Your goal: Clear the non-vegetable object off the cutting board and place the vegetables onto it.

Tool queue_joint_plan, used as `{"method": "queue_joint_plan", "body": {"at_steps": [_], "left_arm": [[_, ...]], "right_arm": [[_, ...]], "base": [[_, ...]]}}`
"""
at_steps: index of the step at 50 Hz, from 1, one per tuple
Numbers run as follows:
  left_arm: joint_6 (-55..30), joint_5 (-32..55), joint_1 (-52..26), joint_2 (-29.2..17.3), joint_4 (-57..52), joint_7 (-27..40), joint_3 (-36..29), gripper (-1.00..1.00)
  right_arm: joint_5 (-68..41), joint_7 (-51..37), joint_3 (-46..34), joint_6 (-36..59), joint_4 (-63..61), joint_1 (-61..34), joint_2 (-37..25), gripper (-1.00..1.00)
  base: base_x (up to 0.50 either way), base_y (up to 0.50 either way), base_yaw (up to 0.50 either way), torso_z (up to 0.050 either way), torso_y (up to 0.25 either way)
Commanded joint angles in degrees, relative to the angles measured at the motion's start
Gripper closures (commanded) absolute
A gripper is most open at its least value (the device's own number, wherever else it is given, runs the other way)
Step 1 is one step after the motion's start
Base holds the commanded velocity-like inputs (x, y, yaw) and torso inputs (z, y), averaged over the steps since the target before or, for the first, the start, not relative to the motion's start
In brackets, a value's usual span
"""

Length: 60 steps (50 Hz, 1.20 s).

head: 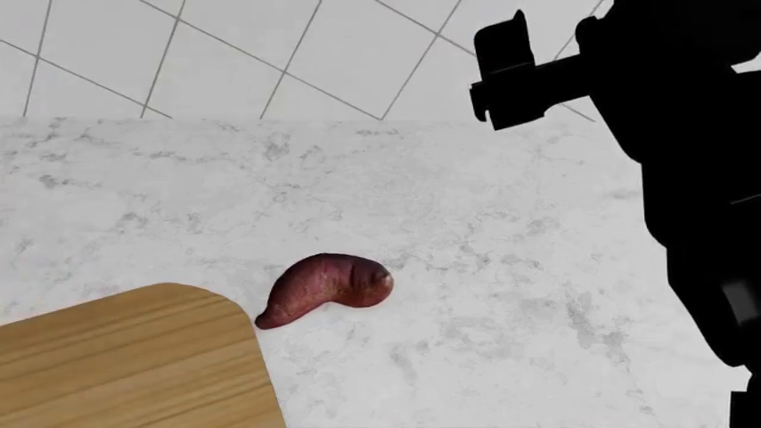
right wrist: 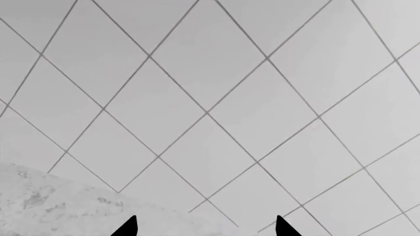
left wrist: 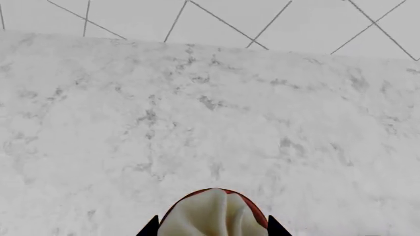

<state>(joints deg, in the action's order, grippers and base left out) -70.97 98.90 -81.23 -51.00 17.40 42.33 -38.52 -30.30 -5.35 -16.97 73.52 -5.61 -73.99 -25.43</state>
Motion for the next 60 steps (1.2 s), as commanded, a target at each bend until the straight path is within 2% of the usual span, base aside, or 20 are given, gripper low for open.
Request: {"method": "queue_joint_plan", "body": {"at_steps": [1,18,25,47,48,54,60], "left_arm": [[0.9,-9.6,0.9,0.3,2.7,-3.9,-0.3,1.00],[7.6,-17.4,2.1,0.0,11.4,-6.1,-2.0,1.00],[10.8,-19.2,5.5,-0.2,15.5,-7.4,-2.6,1.00],[15.4,-17.3,14.3,-1.2,19.9,-9.5,-1.2,1.00],[15.3,-17.3,14.2,-1.2,19.9,-9.5,-1.2,-1.00],[13.8,-16.5,12.3,-1.6,18.9,-8.6,-0.7,-1.00],[10.8,-14.8,9.0,-2.3,12.5,-5.6,0.1,-1.00]], "right_arm": [[2.7,0.7,3.7,0.7,-2.9,1.6,2.8,-1.00],[2.7,1.3,2.2,0.4,-1.2,0.0,3.0,-1.00],[2.3,1.2,2.6,0.6,-2.0,0.5,2.7,-1.00],[1.4,0.5,3.2,1.5,-3.4,1.2,2.5,-1.00],[1.4,0.5,3.2,1.5,-3.4,1.2,2.5,-1.00],[1.3,0.4,3.1,1.4,-3.4,1.4,2.4,-1.00],[1.2,0.5,3.0,1.1,-3.2,1.6,2.5,-1.00]], "base": [[0.00,0.00,0.00,0.000,0.000],[0.00,0.00,0.00,0.000,0.001],[0.00,0.00,0.00,0.000,0.000],[0.00,0.00,0.00,0.000,0.000],[0.00,0.00,0.00,0.000,0.000],[0.00,0.00,0.00,0.000,0.000],[0.00,0.00,0.00,0.000,0.000]]}}
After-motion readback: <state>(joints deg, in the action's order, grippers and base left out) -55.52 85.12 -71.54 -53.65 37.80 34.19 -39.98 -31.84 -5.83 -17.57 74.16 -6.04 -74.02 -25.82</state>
